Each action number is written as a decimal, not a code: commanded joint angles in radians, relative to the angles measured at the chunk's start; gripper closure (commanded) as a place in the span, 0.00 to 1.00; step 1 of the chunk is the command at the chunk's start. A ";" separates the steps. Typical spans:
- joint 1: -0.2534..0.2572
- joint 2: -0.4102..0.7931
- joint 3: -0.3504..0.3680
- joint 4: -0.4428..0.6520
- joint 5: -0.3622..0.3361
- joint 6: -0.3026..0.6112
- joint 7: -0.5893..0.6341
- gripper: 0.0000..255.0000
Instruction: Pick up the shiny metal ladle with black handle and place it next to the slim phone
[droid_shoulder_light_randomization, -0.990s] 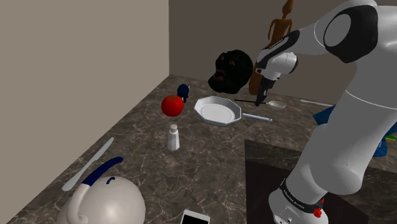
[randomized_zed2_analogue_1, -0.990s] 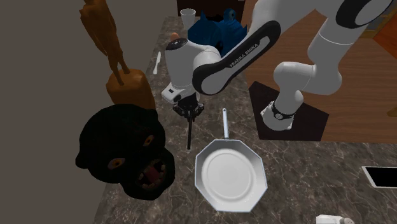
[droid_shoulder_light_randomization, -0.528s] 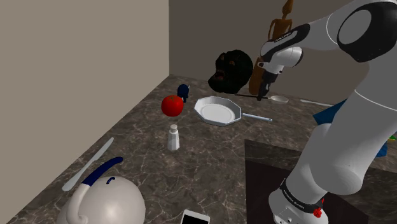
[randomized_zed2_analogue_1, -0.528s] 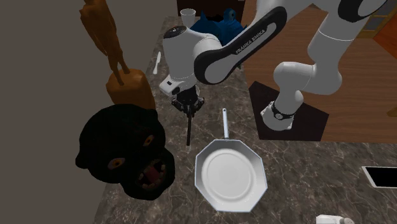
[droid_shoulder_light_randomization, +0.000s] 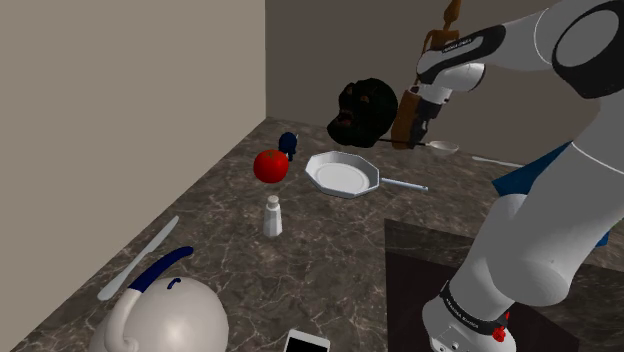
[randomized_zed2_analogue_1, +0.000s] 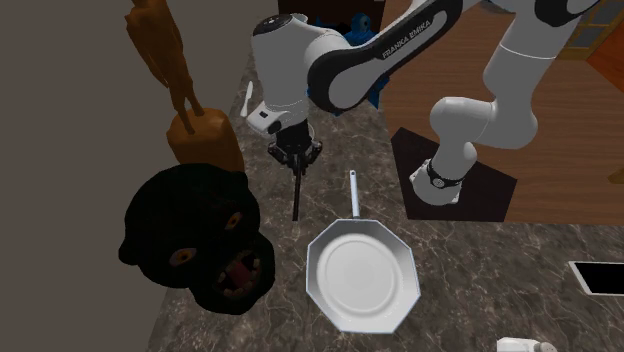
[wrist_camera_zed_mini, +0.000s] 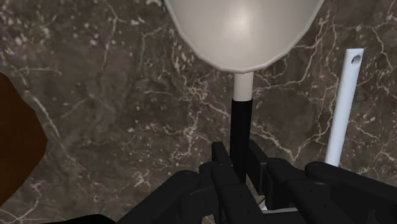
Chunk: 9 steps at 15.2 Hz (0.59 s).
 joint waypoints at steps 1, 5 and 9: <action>-0.005 -0.062 0.030 -0.029 -0.050 -0.007 0.053 1.00; -0.051 -0.243 0.157 -0.175 -0.172 0.003 0.214 1.00; -0.096 -0.384 0.275 -0.304 -0.228 -0.001 0.338 1.00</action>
